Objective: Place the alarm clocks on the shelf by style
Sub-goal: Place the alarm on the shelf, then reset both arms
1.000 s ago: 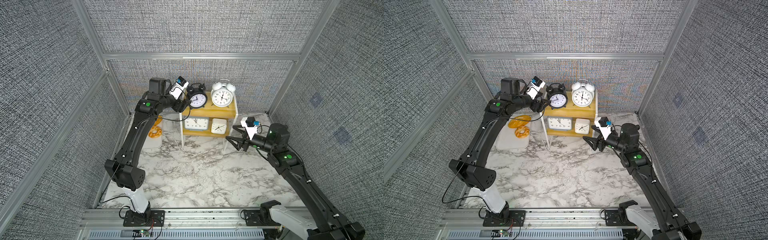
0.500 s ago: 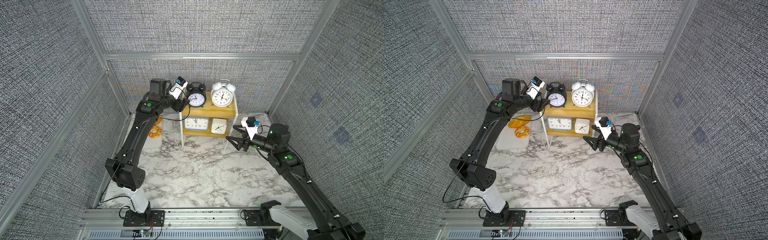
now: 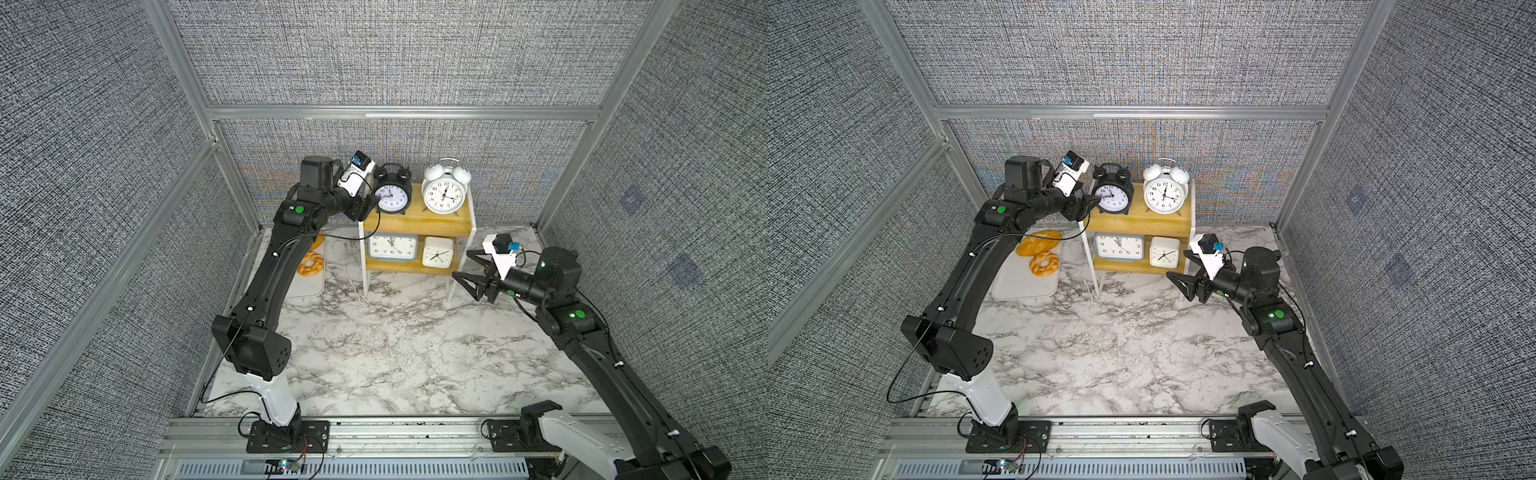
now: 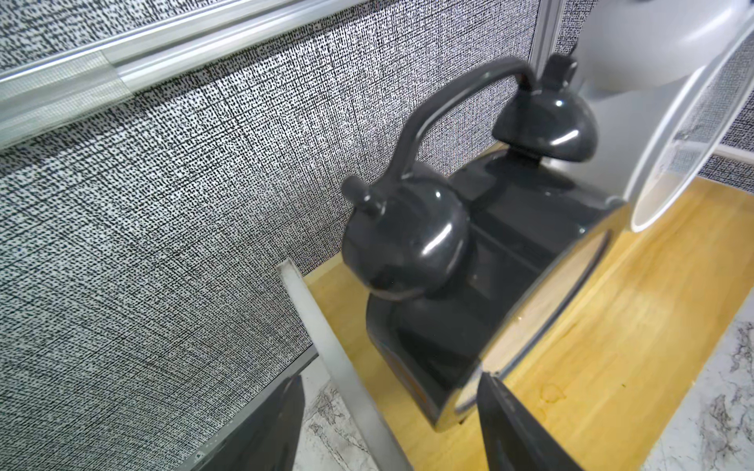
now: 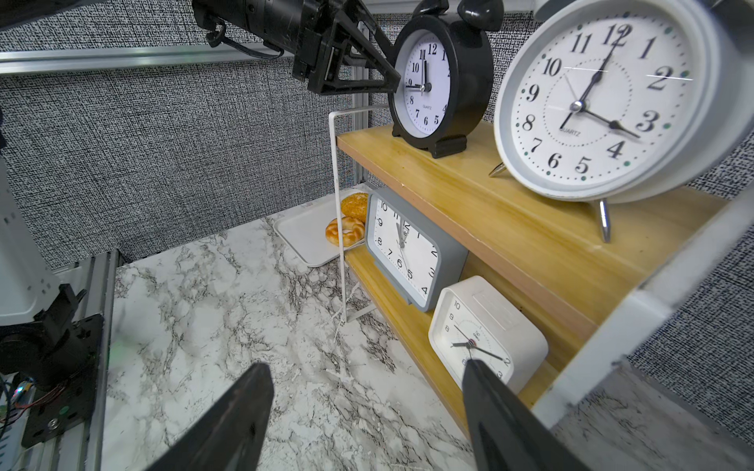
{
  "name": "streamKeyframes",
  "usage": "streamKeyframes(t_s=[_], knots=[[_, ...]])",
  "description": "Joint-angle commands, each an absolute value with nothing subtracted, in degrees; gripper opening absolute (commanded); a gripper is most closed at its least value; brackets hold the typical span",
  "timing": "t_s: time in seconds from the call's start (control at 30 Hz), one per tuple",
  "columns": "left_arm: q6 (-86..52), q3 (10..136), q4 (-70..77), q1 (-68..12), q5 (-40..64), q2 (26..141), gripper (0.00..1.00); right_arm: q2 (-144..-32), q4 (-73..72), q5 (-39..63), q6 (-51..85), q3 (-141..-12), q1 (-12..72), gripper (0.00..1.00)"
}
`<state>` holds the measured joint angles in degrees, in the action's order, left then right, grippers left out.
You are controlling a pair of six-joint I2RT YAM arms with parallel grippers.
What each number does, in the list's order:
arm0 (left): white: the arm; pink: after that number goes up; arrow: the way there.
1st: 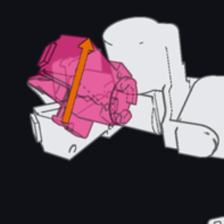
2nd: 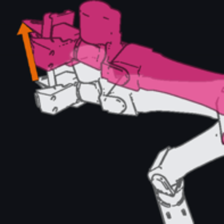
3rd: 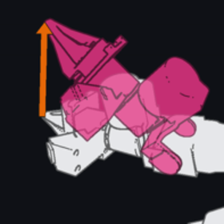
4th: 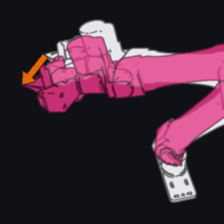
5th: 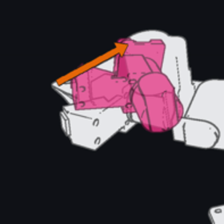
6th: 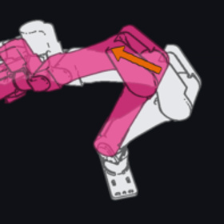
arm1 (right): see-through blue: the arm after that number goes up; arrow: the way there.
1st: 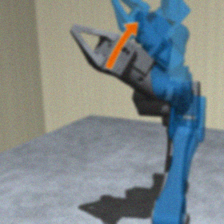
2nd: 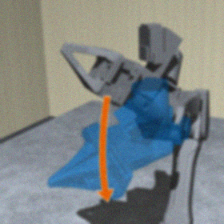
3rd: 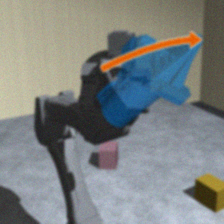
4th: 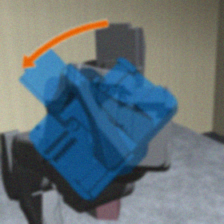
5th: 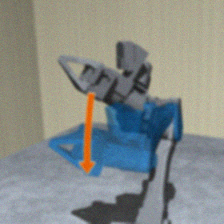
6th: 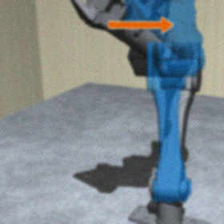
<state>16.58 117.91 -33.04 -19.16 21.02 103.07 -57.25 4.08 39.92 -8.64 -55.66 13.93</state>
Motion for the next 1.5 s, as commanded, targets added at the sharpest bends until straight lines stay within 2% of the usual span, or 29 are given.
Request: streamKeyframes(t_s=[0.0, 0.23, 0.4, 0.63, 0.8, 0.93, 1.07, 1.27, 1.47], knots=[[16.6, 117.5, -32.3, -19.1, 22.1, 102.3, 0.73, -57.1, 4.1, 39.7, -8.9, -55.6, 14.0, 0.77], [19.3, 112.1, -32.6, -19.1, 22.2, 96.9, 0.79, -57.1, 4.2, 37.6, -9.0, -55.5, 13.9, 0.77], [18.4, 102.3, -28.6, -19.2, 19.8, 89.3, 0.81, -56.1, 2.5, 31.6, -8.4, -53.9, 13.9, 0.78], [12.4, 81.5, -12.3, -18.9, 8.5, 75.3, 0.86, -54.2, 0.2, 24.6, -7.4, -51.1, 13.9, 0.79], [8.3, 75.2, -10.6, -18.7, 2.7, 69.8, 0.83, -54.1, -2.8, 21.0, -4.4, -49.4, 13.8, 0.79], [3.0, 69.9, -10.0, -18.6, -8.3, 65.5, 0.83, -53.3, -4.6, 18.6, -3.3, -47.7, 13.8, 0.79], [1.8, 59.0, -3.0, -18.6, -17.4, 60.4, 0.86, -50.7, -8.0, 10.4, -2.5, -41.7, 13.7, 0.79], [0.3, 43.7, 6.5, -18.6, -29.5, 55.6, 0.90, -48.6, -15.3, -10.2, 1.3, -32.6, 13.7, 0.81], [4.7, 34.0, 15.7, -18.5, -31.7, 56.1, 0.96, -48.9, -25.3, -26.9, 2.5, -24.4, 12.2, 0.89]])
